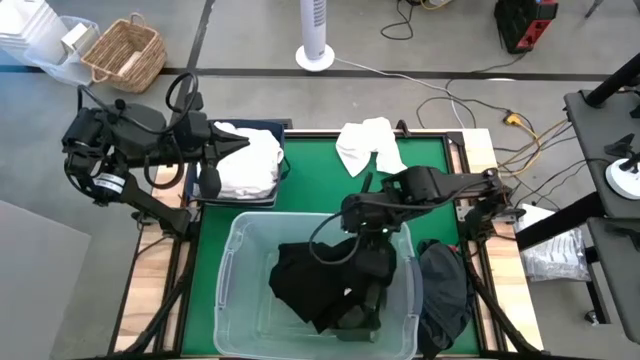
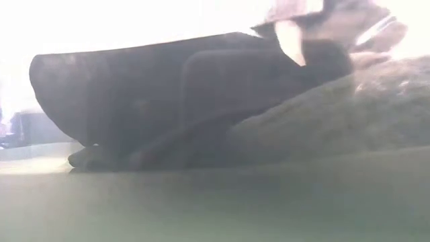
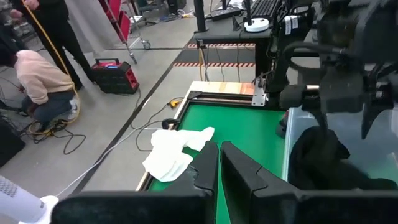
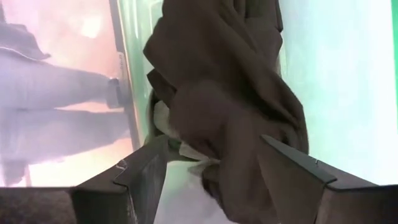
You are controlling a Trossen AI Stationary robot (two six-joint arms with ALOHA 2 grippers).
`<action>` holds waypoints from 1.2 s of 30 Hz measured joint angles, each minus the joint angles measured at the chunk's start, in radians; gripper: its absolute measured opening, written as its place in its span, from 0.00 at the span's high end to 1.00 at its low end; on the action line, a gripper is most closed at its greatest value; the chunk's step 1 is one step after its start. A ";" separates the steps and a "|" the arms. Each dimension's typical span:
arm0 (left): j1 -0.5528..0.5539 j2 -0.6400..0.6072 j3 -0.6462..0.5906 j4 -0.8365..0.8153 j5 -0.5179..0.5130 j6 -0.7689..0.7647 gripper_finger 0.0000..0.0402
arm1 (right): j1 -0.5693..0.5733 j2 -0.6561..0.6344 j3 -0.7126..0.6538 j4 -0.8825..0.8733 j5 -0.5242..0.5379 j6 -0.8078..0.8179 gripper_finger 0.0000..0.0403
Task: Sort clothes
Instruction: Put the white shorts into the blue laundry bin
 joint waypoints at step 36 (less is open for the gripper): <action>0.001 0.017 0.002 0.121 -0.058 0.079 1.00 | -0.420 -0.322 -0.003 0.121 0.519 -0.515 0.48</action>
